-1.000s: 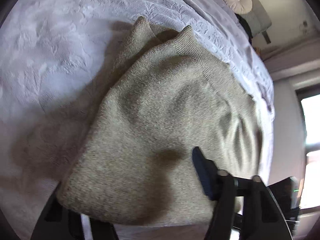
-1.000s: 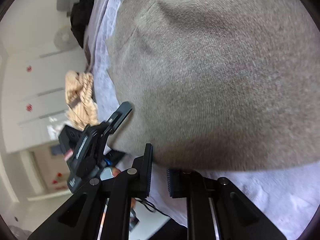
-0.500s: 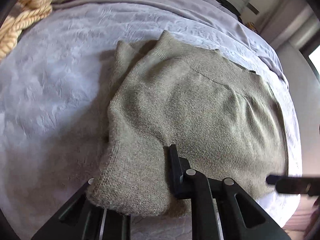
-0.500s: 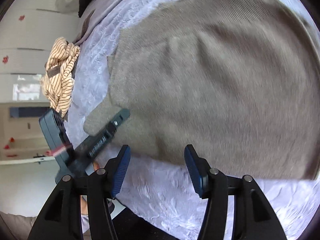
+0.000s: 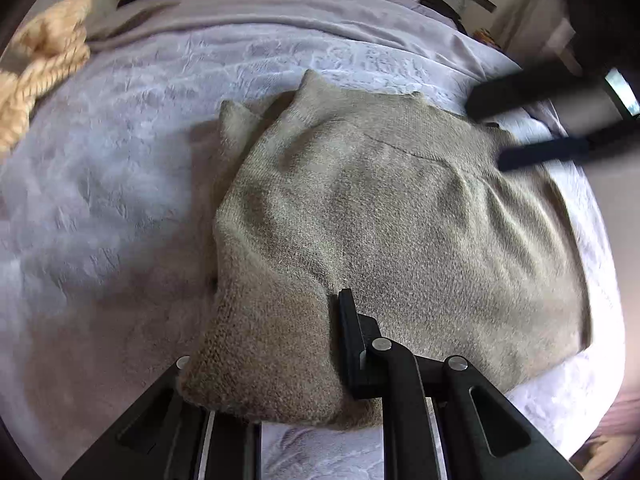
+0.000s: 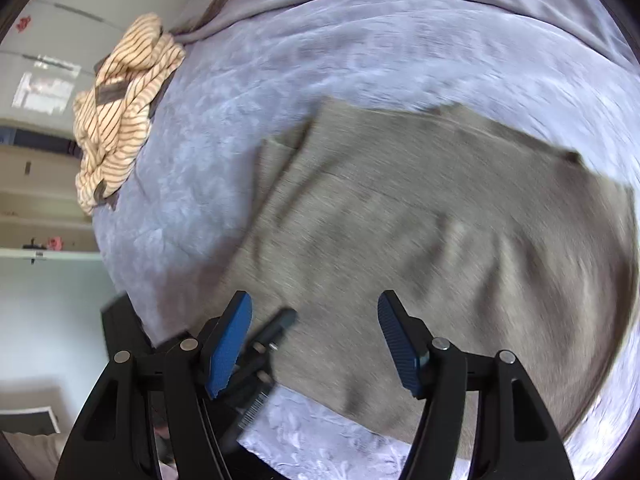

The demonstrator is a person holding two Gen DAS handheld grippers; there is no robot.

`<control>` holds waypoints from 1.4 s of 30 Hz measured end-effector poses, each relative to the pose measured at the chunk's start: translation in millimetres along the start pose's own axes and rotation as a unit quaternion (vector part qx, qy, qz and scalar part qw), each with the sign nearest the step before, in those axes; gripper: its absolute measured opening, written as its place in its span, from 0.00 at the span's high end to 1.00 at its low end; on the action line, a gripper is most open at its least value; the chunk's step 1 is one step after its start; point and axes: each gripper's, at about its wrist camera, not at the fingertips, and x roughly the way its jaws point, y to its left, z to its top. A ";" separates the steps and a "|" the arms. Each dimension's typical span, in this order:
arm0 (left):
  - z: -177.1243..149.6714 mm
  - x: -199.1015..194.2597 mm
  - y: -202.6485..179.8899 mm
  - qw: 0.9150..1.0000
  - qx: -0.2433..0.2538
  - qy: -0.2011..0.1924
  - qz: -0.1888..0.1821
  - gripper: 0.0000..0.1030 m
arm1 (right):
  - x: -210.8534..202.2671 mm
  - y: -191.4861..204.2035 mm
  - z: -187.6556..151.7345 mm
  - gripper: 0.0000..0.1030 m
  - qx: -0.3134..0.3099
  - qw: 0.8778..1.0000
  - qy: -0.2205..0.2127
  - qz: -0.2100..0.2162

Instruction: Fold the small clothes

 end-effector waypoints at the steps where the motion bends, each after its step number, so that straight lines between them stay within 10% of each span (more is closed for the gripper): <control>1: -1.4 -1.4 -3.9 1.000 0.015 -0.005 0.008 0.83 | 2.5 4.7 6.0 0.25 -0.005 1.000 0.008 0.002; 13: -21.2 -7.2 -33.6 0.987 0.144 -0.041 0.065 0.83 | 90.4 63.1 71.7 0.18 -0.032 0.983 0.174 -0.052; 27: -30.3 -8.5 -38.0 0.976 0.192 -0.058 0.085 0.83 | 188.6 119.8 49.7 0.18 -0.165 0.912 0.308 -0.216; 29: -30.4 -10.2 -37.5 0.976 0.191 -0.058 0.083 0.86 | 188.1 122.0 45.2 0.36 -0.183 0.908 0.299 -0.228; 30: -30.3 -12.0 -36.4 0.977 0.188 -0.059 0.079 0.87 | 184.5 121.9 43.7 0.68 -0.194 0.906 0.291 -0.238; 33: -26.9 -20.9 -30.5 0.983 0.162 -0.065 0.057 0.88 | 157.4 113.3 47.0 0.86 -0.179 0.930 0.254 -0.198; 42: -2.1 -72.1 -43.6 0.986 0.121 -0.109 -0.027 0.90 | 39.8 56.4 27.0 0.88 -0.081 0.992 0.099 -0.004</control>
